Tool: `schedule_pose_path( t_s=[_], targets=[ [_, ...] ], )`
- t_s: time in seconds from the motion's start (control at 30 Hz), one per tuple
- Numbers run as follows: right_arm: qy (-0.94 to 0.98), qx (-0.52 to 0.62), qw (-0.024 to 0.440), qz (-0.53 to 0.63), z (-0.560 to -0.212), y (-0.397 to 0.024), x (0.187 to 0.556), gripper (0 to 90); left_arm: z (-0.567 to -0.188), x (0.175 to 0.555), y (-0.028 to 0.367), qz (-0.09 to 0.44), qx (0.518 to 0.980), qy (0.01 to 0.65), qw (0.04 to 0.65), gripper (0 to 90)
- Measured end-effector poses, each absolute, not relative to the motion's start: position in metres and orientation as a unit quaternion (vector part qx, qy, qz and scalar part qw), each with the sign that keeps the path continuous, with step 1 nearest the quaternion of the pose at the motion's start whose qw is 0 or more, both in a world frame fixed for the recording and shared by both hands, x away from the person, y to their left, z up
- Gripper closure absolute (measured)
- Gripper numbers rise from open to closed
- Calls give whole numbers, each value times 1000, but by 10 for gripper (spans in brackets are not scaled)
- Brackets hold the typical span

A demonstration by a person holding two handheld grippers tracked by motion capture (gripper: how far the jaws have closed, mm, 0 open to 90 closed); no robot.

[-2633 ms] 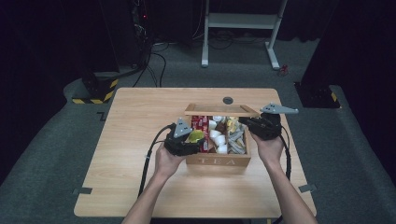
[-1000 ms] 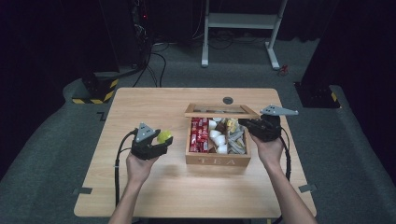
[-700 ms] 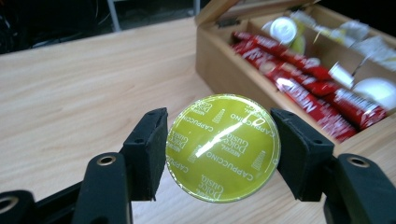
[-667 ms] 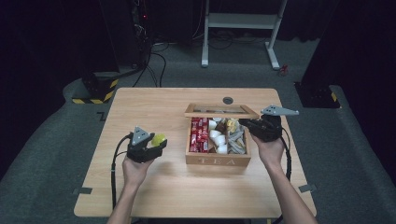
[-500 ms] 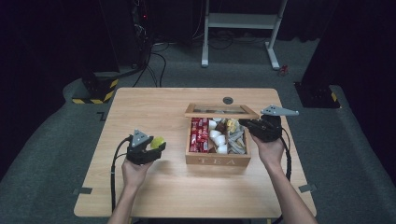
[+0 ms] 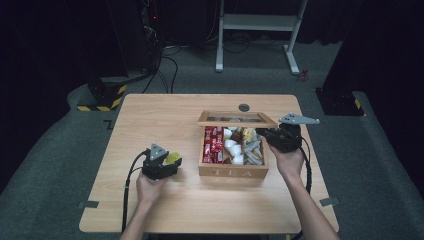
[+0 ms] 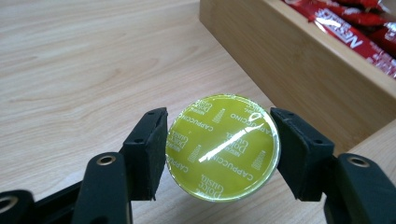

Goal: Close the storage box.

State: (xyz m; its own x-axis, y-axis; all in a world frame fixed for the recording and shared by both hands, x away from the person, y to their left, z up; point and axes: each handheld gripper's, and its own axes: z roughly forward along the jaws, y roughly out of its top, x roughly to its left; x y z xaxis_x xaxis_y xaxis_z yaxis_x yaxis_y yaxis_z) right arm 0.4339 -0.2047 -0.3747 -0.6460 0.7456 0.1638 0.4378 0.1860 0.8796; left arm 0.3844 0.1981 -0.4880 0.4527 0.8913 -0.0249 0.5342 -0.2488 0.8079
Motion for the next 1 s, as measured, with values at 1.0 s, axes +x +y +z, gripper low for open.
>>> schedule_pose_path(
  t_s=[1.0],
  targets=[
    [753, 392, 149, 507, -378, -205, 433, 897, -503, 391, 185, 213, 766, 472, 381, 346]
  ],
)
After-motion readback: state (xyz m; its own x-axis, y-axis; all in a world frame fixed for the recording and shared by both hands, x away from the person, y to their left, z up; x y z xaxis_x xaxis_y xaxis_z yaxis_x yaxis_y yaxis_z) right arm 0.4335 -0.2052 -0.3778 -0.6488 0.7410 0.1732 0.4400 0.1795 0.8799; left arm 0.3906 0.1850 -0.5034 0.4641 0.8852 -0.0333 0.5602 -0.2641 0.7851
